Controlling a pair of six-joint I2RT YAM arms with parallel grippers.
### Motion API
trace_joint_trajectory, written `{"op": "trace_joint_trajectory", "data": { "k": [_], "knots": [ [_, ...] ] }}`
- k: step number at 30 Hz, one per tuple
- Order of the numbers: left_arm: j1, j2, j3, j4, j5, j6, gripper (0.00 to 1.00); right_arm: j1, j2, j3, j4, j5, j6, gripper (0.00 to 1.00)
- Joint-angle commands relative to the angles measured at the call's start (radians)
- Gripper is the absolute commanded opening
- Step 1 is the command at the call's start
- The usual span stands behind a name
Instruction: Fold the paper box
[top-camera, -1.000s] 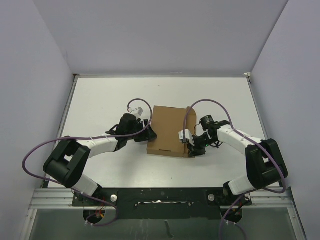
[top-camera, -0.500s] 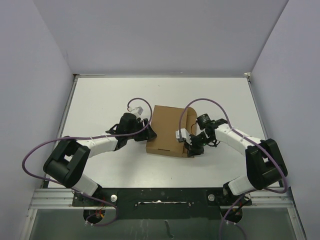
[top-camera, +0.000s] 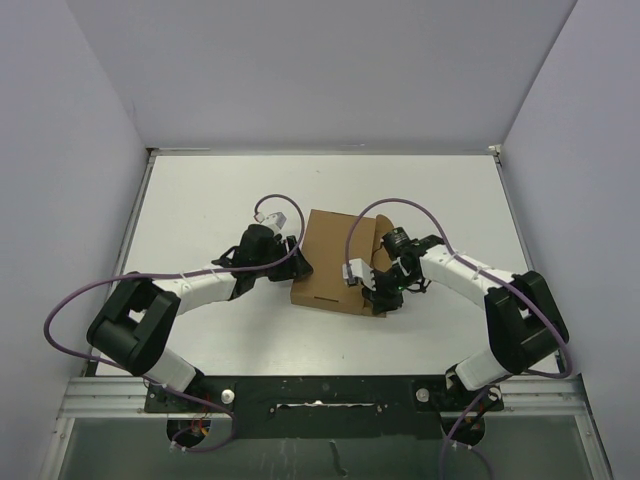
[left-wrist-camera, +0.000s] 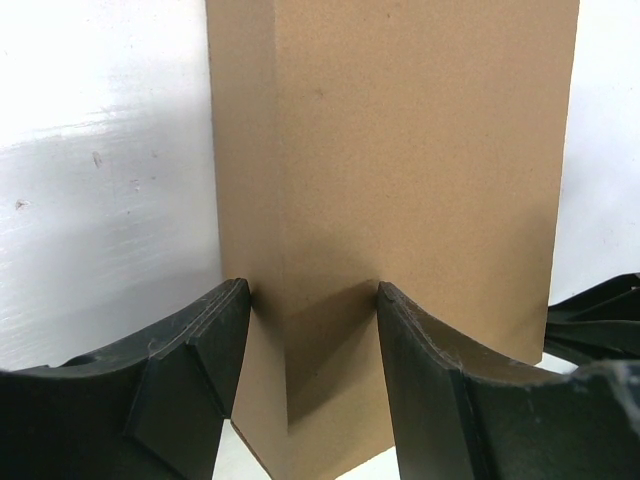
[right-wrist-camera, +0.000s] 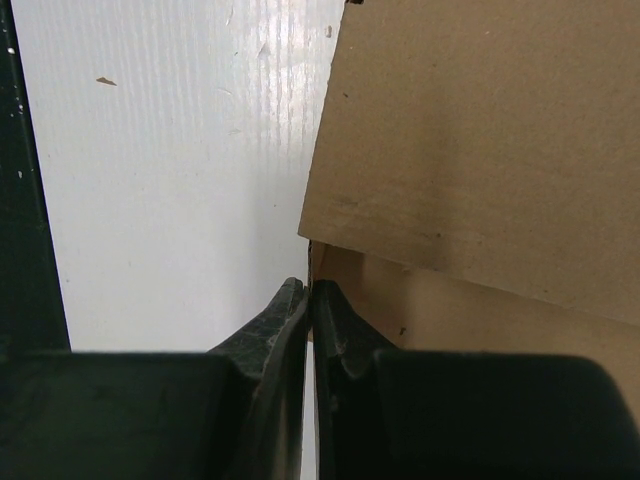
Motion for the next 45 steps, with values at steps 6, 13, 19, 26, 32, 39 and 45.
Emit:
{"op": "trace_joint_trajectory", "data": {
  "k": [6, 13, 19, 26, 32, 39, 45],
  "knots": [
    [-0.005, 0.022, 0.023, -0.014, 0.007, 0.008, 0.51, 0.001, 0.016, 0.035, 0.011, -0.006, -0.013, 0.02],
    [-0.003, 0.023, 0.019, -0.002, 0.010, 0.004, 0.51, -0.038, 0.000, 0.021, 0.003, -0.042, -0.029, 0.02],
    [0.000, 0.030, 0.023, 0.001, 0.015, 0.004, 0.51, -0.039, 0.007, 0.014, 0.006, -0.046, -0.032, 0.03],
    [0.005, 0.037, 0.023, 0.003, 0.018, 0.001, 0.51, -0.044, 0.012, 0.007, 0.010, -0.053, -0.041, 0.03],
    [0.003, 0.034, 0.024, -0.001, 0.019, 0.000, 0.50, -0.031, -0.007, 0.021, 0.018, -0.069, -0.015, 0.02],
    [0.003, 0.014, 0.042, -0.037, 0.030, 0.015, 0.51, -0.013, 0.005, 0.038, 0.023, -0.058, -0.012, 0.02],
    [0.007, 0.003, 0.060, -0.048, 0.036, 0.020, 0.52, -0.013, 0.010, 0.033, 0.024, -0.050, -0.018, 0.02]
  ]
}}
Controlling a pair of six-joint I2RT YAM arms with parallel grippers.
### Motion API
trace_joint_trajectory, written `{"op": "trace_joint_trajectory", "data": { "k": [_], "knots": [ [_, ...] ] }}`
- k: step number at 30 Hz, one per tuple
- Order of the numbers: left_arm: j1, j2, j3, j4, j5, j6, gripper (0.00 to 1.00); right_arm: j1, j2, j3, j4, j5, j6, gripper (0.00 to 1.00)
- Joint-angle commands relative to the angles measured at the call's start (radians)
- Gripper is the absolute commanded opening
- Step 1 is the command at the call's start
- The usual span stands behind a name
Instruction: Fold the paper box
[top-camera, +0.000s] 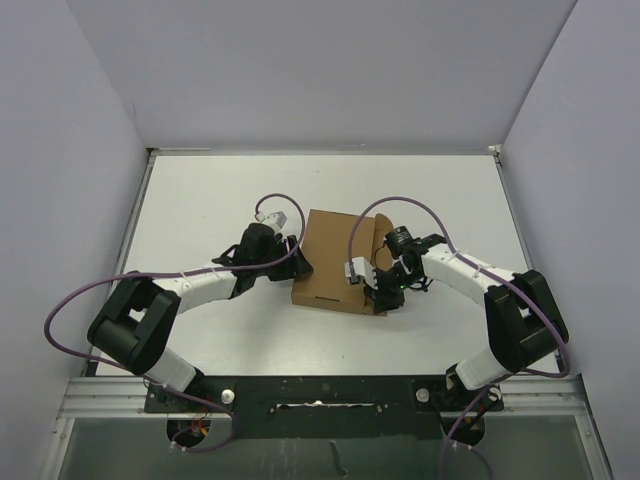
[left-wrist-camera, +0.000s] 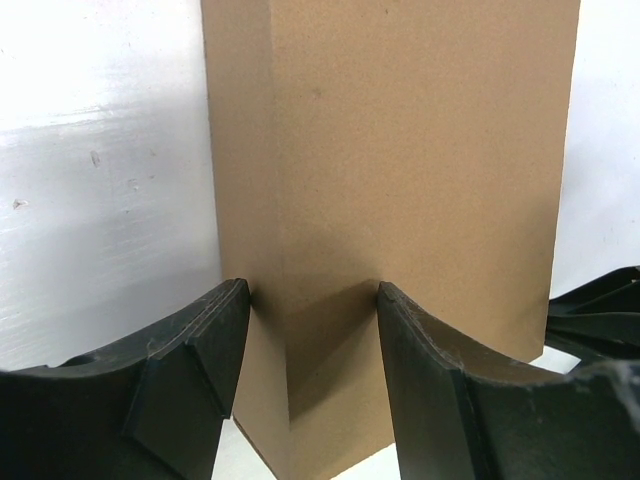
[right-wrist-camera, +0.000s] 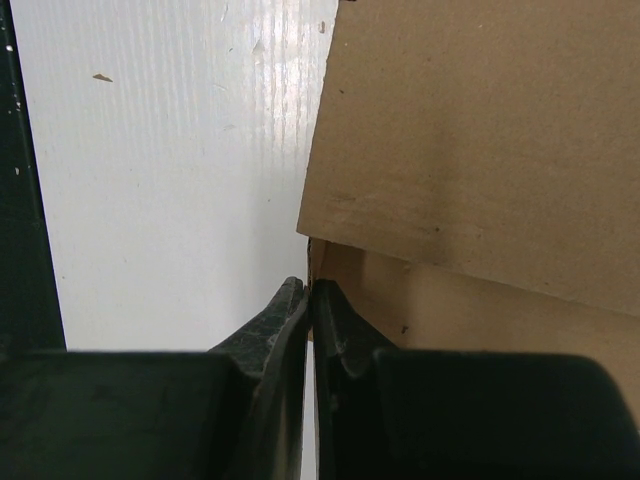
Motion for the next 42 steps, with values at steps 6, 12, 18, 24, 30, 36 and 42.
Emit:
{"op": "trace_joint_trajectory", "data": {
  "k": [6, 12, 18, 24, 30, 36, 42],
  "knots": [
    [0.010, -0.019, 0.043, -0.028, 0.046, 0.009, 0.56, 0.011, -0.004, 0.030, 0.028, -0.025, -0.002, 0.03],
    [0.012, -0.046, 0.054, -0.049, 0.050, -0.001, 0.70, 0.011, -0.003, 0.027, 0.020, -0.027, -0.013, 0.03],
    [0.022, -0.099, 0.060, -0.087, 0.033, -0.005, 0.83, 0.011, -0.008, 0.027, 0.015, -0.036, -0.021, 0.03],
    [0.041, -0.177, 0.044, -0.131, 0.024, 0.007, 0.87, 0.012, -0.002, 0.027, 0.012, -0.040, -0.028, 0.03],
    [0.043, -0.291, -0.020, -0.144, 0.015, 0.003, 0.88, 0.011, -0.005, 0.025, 0.013, -0.040, -0.031, 0.03],
    [0.043, -0.425, -0.107, -0.146, 0.028, -0.003, 0.88, 0.011, 0.000, 0.025, 0.013, -0.038, -0.033, 0.03],
    [0.041, -0.475, -0.194, -0.097, 0.036, -0.033, 0.87, 0.010, 0.006, 0.024, 0.013, -0.038, -0.034, 0.04]
  ]
}}
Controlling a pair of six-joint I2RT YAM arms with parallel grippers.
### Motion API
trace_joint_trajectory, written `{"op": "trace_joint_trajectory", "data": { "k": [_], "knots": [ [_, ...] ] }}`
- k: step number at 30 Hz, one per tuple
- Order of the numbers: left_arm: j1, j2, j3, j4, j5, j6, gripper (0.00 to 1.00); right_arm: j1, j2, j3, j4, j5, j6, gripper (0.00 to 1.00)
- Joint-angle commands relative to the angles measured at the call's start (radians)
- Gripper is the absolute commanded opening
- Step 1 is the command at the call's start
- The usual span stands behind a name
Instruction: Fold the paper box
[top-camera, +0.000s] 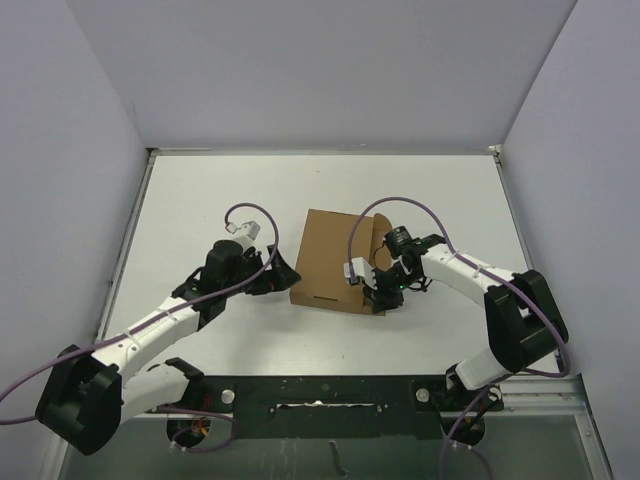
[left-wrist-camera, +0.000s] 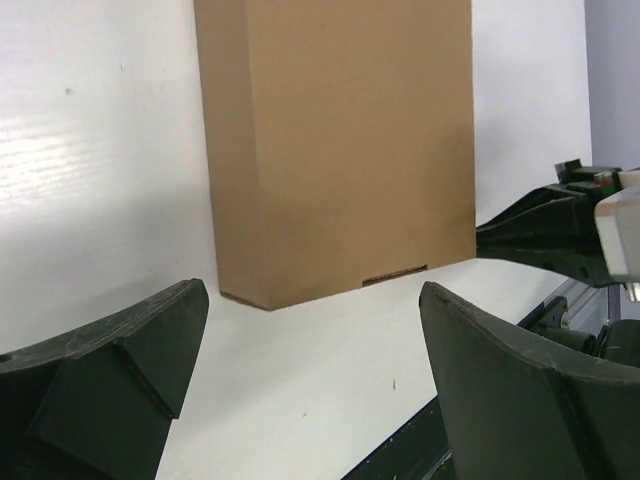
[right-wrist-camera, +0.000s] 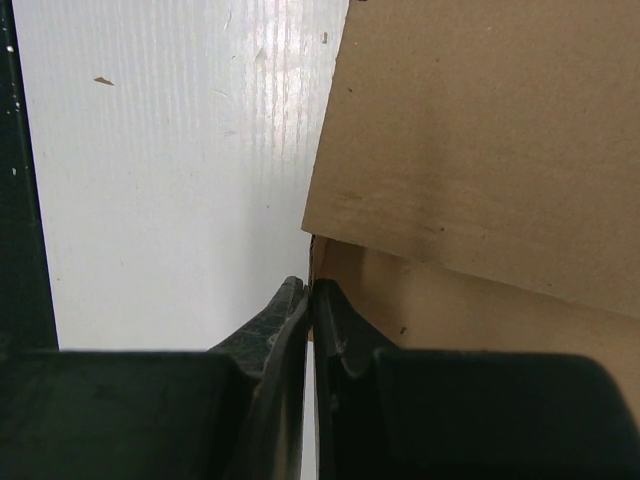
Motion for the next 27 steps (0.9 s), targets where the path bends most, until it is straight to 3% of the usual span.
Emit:
{"op": "trace_joint_trajectory", "data": {
  "k": [1, 17, 27],
  "knots": [
    [0.004, -0.029, -0.039, 0.066, 0.017, -0.024, 0.87, 0.006, 0.006, 0.023, 0.006, -0.029, -0.014, 0.04],
    [0.012, 0.149, -0.099, 0.305, 0.071, -0.043, 0.86, 0.015, 0.012, 0.024, 0.014, -0.023, -0.018, 0.06],
    [0.004, 0.231, -0.055, 0.279, 0.051, -0.025, 0.75, 0.015, 0.002, 0.027, 0.017, -0.032, -0.005, 0.08]
  ]
}}
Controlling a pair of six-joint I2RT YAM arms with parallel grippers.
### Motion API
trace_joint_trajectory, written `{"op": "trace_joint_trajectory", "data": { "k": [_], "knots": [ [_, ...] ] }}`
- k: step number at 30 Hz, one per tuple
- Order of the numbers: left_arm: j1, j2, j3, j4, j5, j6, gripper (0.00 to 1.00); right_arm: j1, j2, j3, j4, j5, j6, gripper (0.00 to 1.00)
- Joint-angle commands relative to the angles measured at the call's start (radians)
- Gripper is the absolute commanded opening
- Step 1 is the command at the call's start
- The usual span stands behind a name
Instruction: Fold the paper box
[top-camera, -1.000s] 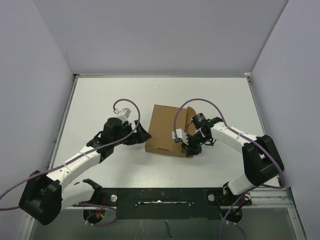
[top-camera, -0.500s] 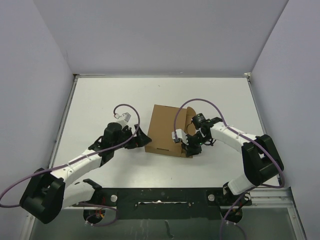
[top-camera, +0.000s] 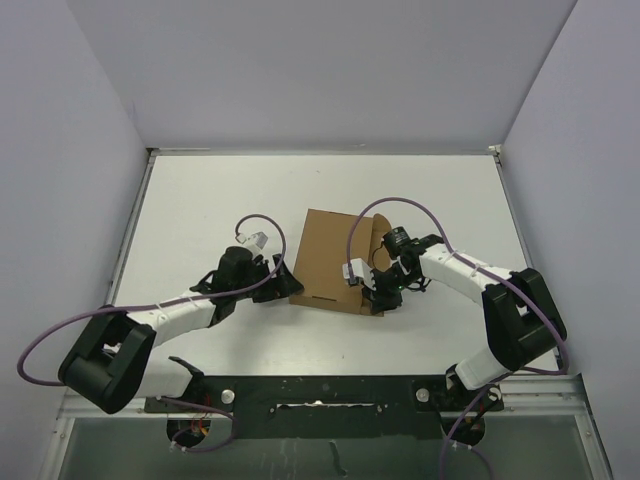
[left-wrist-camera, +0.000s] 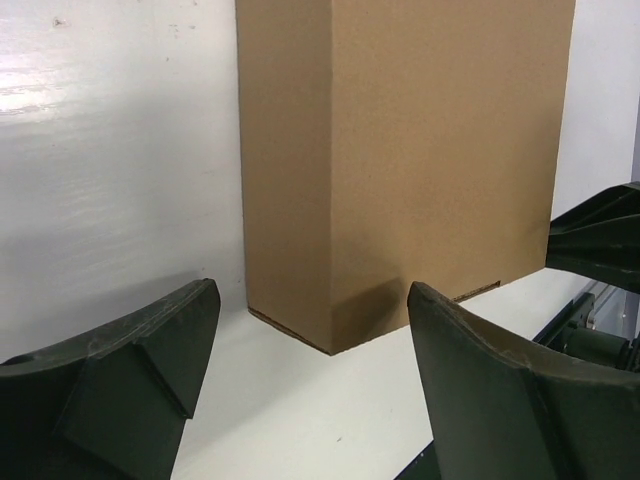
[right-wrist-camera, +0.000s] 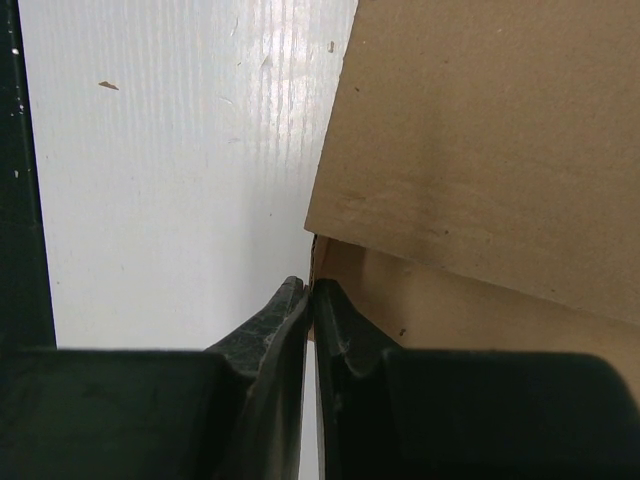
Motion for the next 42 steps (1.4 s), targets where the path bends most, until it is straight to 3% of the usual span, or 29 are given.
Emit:
{"op": "trace_joint_trajectory", "data": {
  "k": [1, 4, 28, 42],
  "knots": [
    [-0.002, 0.022, 0.047, 0.053, 0.003, 0.012, 0.73, 0.007, -0.011, 0.025, 0.012, -0.020, 0.007, 0.08],
    [-0.007, 0.036, 0.047, 0.049, 0.003, 0.009, 0.69, 0.007, -0.006, 0.026, 0.012, -0.019, 0.010, 0.08],
    [-0.019, 0.008, 0.060, 0.002, -0.032, 0.020, 0.67, -0.014, -0.057, 0.007, 0.033, -0.049, 0.022, 0.24],
    [-0.019, 0.031, 0.078, -0.010, -0.040, 0.018, 0.63, -0.002, -0.048, -0.005, 0.031, -0.013, 0.011, 0.04]
  ]
}}
